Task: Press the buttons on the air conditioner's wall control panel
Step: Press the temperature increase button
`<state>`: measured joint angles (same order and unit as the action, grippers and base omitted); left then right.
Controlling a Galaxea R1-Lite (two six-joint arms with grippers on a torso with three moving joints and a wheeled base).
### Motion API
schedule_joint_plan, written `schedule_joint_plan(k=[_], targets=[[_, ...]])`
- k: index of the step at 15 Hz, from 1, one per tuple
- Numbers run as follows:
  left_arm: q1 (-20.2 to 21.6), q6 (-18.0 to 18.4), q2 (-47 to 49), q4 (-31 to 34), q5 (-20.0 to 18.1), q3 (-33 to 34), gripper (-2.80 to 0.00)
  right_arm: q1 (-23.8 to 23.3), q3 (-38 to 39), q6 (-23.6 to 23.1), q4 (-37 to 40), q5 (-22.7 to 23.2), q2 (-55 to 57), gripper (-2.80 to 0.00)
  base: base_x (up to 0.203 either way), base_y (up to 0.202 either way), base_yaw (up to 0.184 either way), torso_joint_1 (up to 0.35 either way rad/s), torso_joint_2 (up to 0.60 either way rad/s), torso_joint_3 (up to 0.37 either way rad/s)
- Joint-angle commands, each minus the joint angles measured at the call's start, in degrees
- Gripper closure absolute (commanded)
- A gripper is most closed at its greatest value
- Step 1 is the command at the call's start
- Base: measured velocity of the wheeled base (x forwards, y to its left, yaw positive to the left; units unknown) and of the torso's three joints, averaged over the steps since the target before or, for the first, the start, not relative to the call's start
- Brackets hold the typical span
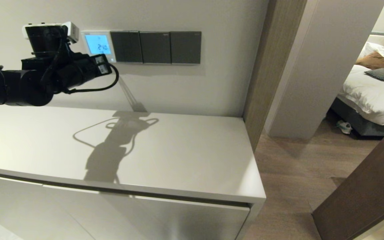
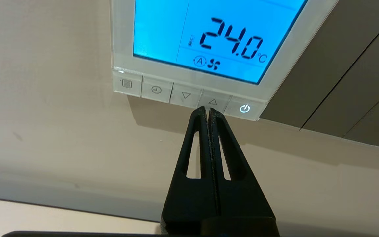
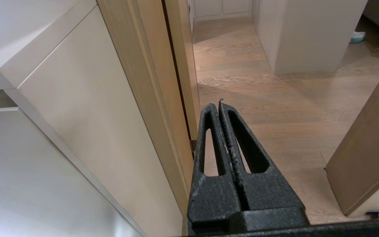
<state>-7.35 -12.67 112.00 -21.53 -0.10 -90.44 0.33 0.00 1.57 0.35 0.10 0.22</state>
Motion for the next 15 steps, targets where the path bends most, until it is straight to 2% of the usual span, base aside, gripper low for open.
schedule_joint_plan(k=[1,15], targets=[[-0.03,-0.08,-1.31,0.0,0.0,0.92,0.0,0.02,0.09,0.01,0.0,0.0,0.04,0.0,0.0,0.0,0.0,0.0,0.0,0.0],[-0.03,-0.16,-0.55,0.0,-0.17,0.61,0.0,0.02,0.09,0.01,0.0,0.0,0.04,0.0,0.0,0.0,0.0,0.0,0.0,0.0]])
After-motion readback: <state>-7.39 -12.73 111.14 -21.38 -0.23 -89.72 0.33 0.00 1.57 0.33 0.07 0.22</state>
